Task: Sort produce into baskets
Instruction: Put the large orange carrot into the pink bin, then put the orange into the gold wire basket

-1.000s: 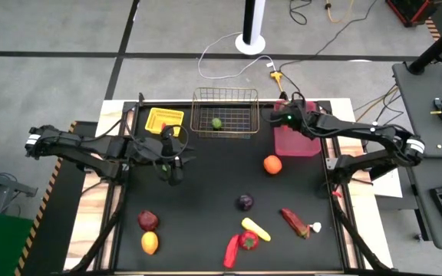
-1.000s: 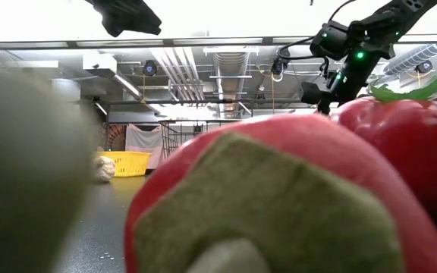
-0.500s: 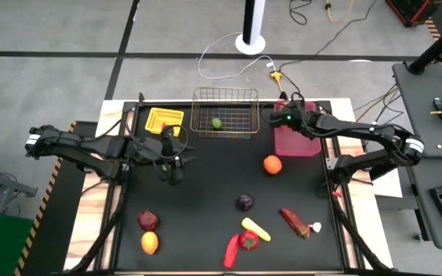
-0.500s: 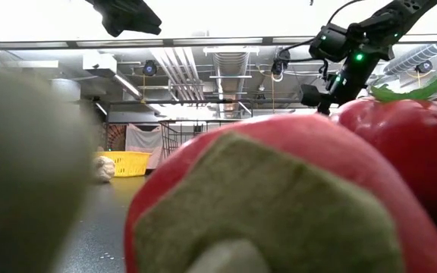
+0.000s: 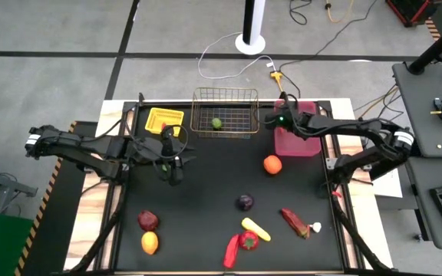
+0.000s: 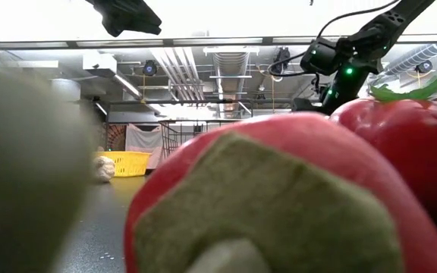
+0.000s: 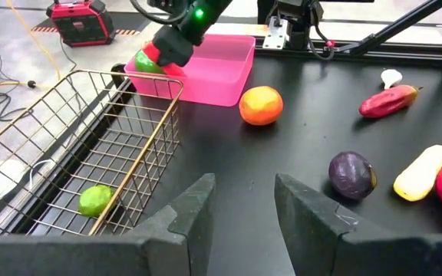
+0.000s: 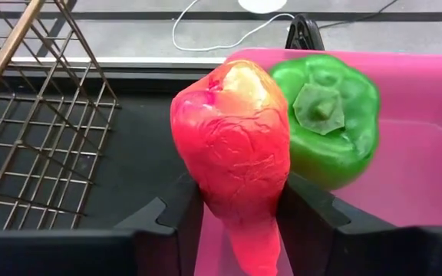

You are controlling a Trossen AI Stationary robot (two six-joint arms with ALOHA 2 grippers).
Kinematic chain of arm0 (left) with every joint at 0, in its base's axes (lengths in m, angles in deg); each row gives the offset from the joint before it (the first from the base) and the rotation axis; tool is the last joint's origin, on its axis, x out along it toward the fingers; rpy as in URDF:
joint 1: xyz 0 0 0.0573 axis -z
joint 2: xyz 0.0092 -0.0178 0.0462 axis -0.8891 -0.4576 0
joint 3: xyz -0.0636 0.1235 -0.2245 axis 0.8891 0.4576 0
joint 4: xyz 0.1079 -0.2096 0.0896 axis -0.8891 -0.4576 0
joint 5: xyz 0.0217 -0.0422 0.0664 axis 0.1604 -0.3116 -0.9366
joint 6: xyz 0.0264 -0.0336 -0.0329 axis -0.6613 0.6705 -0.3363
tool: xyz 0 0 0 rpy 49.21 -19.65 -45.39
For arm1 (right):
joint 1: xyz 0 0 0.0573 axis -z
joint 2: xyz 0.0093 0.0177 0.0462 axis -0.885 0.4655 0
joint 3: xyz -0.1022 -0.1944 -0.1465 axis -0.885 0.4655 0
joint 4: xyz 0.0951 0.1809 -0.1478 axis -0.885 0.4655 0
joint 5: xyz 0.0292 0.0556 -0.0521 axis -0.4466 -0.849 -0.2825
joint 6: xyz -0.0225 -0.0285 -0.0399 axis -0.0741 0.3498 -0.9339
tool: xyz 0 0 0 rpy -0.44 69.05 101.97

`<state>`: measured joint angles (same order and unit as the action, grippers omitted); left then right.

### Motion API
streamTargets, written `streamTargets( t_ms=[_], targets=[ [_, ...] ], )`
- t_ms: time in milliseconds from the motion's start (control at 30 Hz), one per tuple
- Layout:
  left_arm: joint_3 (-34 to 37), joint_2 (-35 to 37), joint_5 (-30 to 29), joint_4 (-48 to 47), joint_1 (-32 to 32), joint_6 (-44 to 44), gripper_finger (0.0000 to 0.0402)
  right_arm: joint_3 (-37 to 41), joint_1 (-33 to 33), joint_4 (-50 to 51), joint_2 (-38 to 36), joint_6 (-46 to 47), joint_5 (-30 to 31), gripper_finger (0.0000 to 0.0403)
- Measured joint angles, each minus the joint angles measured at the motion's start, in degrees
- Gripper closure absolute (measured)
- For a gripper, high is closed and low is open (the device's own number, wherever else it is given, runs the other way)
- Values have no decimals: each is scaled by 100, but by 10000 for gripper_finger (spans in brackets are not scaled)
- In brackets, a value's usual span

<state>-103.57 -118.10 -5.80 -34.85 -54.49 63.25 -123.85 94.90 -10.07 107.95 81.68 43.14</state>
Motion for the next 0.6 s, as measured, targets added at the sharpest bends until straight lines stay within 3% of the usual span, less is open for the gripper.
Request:
streamTargets(
  t_ms=[600],
  targets=[
    [0,0,-2,0,0,0,282,0,2,37,8,-57,3,216]
  ],
)
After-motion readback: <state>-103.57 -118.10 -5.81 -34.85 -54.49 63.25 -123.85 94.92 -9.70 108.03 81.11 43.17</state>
